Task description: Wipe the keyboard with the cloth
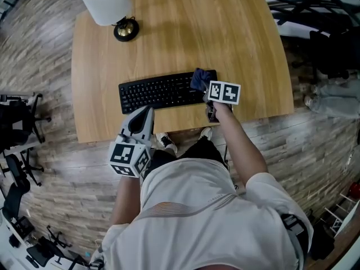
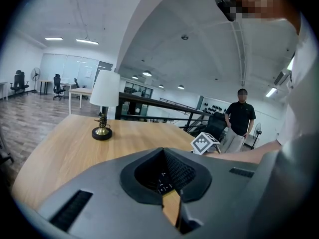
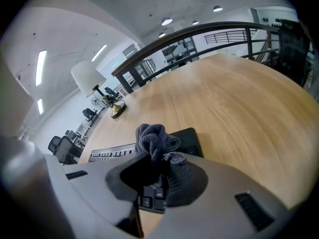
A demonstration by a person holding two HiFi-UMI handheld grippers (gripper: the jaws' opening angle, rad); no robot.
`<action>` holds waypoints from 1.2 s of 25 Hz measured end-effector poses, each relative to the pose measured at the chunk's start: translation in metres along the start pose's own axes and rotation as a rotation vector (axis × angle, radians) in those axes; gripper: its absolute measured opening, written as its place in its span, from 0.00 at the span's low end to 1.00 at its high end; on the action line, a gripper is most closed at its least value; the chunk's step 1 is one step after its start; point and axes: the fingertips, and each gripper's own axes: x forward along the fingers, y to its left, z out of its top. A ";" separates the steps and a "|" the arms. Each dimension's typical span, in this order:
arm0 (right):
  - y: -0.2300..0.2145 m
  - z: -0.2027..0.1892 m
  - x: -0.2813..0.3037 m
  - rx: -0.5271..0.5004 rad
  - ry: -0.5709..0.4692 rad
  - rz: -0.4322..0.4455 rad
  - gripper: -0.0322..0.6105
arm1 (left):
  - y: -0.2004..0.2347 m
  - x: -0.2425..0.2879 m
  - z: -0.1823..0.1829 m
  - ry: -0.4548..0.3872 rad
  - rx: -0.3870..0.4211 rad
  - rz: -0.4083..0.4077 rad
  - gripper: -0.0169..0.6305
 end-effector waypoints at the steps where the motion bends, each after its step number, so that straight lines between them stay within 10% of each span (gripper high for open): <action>1: -0.009 0.001 -0.004 0.007 -0.008 -0.012 0.24 | -0.005 0.003 0.000 0.001 0.002 -0.003 0.05; 18: -0.114 0.006 -0.070 0.185 -0.166 -0.118 0.24 | -0.057 0.057 -0.002 0.050 0.034 -0.112 0.05; 30: 0.070 -0.054 -0.048 0.049 -0.074 0.204 0.24 | 0.007 -0.003 -0.008 0.044 0.032 -0.035 0.05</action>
